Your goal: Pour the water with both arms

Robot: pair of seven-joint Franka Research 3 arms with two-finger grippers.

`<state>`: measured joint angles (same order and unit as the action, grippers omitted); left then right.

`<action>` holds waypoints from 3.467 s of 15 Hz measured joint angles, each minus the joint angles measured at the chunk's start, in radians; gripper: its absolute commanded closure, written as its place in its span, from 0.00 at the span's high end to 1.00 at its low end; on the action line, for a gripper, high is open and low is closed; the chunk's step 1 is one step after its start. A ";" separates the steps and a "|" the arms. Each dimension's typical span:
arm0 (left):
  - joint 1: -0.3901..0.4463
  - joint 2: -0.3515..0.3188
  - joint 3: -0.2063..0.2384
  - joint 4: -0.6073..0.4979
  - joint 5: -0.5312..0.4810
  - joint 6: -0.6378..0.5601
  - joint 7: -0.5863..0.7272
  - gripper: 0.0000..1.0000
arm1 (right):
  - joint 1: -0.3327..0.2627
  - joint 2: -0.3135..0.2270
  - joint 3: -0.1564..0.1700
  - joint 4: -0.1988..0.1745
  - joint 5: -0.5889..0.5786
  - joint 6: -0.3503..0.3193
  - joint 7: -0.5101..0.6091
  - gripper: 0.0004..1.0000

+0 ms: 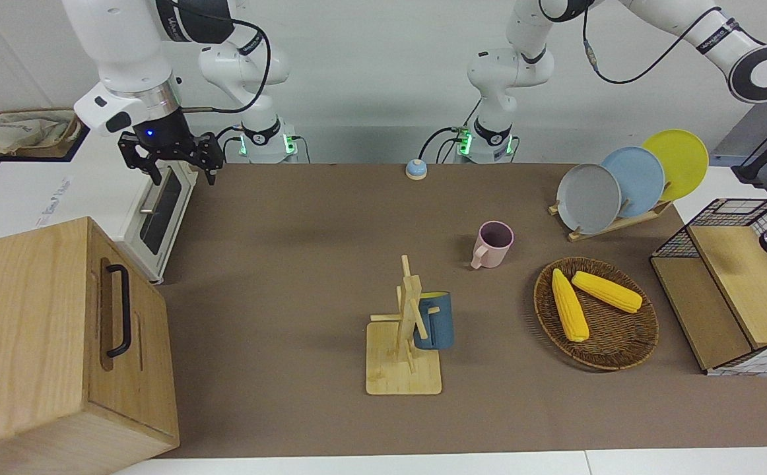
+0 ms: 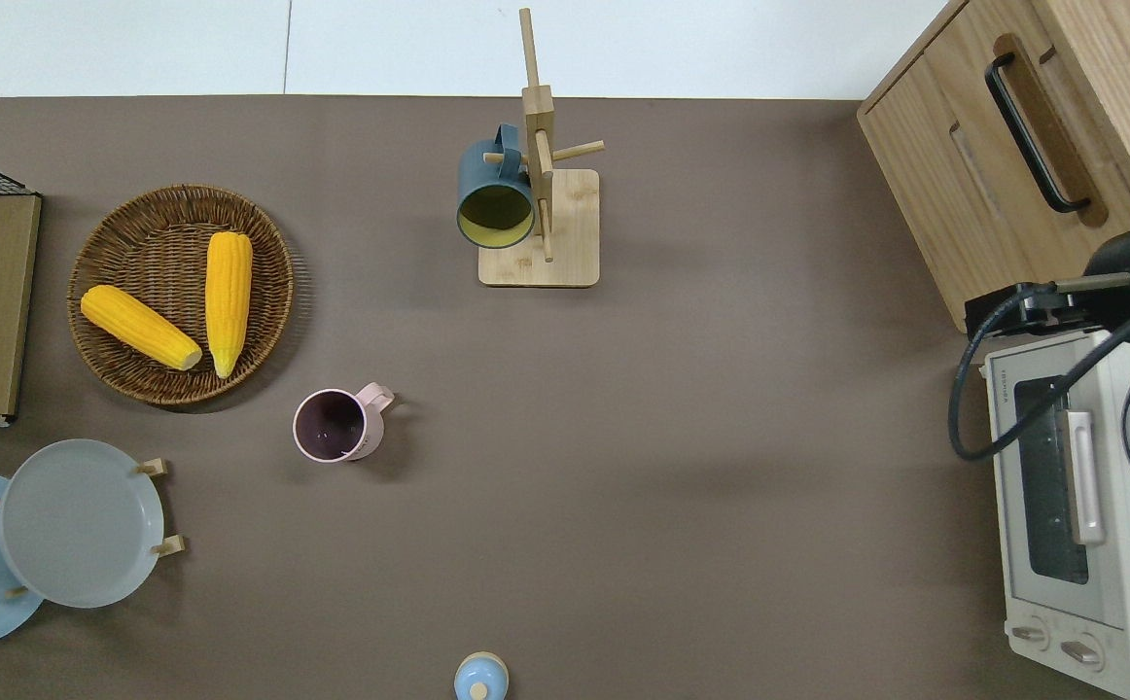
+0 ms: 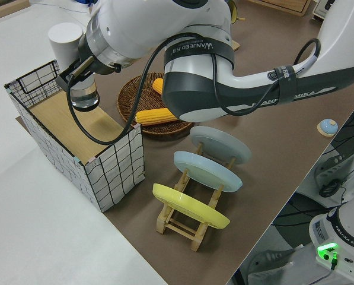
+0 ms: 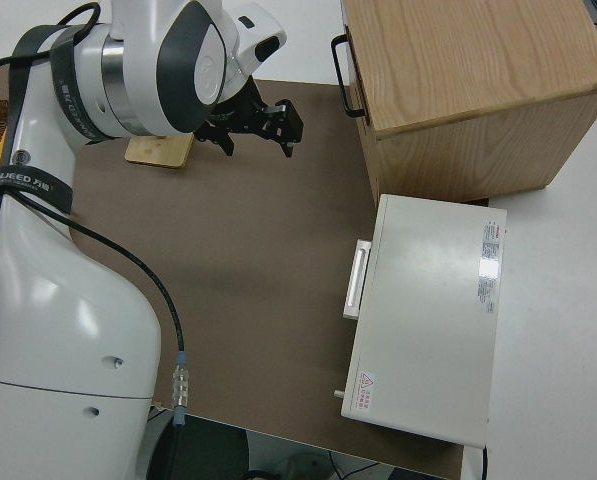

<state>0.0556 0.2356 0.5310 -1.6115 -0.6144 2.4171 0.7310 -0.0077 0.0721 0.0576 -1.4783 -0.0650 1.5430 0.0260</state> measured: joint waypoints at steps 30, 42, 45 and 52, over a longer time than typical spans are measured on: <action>0.159 0.122 -0.125 -0.014 -0.267 0.010 0.368 1.00 | 0.000 0.000 0.000 0.000 0.000 0.000 0.000 0.99; 0.176 0.125 -0.129 -0.004 -0.209 -0.042 0.305 1.00 | 0.000 0.000 0.000 0.000 0.000 0.000 0.000 0.99; 0.177 0.112 -0.128 0.026 -0.052 -0.117 0.179 1.00 | 0.000 0.000 0.000 0.000 0.000 0.000 0.000 0.99; 0.183 0.079 -0.108 0.163 0.223 -0.432 0.000 1.00 | 0.000 0.000 0.000 0.000 0.000 0.000 0.000 0.99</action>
<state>0.2382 0.3148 0.4235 -1.4483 -0.3916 1.9854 0.7310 -0.0077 0.0721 0.0576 -1.4782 -0.0650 1.5430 0.0260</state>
